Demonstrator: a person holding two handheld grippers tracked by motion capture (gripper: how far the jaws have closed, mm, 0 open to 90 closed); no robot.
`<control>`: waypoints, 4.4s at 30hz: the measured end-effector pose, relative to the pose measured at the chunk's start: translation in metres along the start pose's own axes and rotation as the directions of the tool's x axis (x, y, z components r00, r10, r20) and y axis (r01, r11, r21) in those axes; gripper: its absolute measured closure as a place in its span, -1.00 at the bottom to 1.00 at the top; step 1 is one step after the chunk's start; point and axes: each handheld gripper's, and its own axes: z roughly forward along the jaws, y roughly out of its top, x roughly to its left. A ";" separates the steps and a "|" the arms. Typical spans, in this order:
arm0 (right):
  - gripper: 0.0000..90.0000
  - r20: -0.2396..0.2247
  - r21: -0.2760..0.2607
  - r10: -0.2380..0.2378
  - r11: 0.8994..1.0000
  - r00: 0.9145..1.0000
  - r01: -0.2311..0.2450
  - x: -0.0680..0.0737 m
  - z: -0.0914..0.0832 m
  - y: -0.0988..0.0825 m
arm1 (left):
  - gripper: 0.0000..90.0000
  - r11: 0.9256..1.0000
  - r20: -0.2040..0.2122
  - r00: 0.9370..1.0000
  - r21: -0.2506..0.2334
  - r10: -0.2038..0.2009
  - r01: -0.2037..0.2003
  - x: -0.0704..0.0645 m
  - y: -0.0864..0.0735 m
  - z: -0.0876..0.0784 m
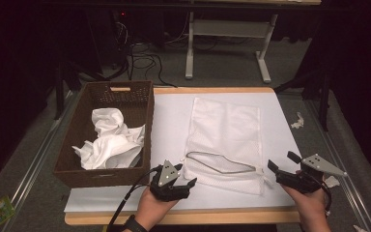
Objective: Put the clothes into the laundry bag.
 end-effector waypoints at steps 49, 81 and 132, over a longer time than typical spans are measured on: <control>0.44 0.215 0.304 0.059 0.944 0.975 -0.125 -0.053 0.174 0.024 | -0.63 0.980 0.056 0.998 -0.196 -0.015 0.026 0.021 -0.005 -0.037; 0.99 0.309 0.291 0.085 0.940 0.947 -0.179 -0.082 0.080 -0.006 | -0.63 0.982 0.050 0.999 -0.187 -0.004 0.013 0.018 -0.006 -0.034; 0.62 -0.306 0.172 -0.061 0.978 0.950 0.118 0.103 0.059 0.001 | -0.63 0.985 0.022 1.000 -0.173 -0.001 0.005 0.019 -0.009 -0.030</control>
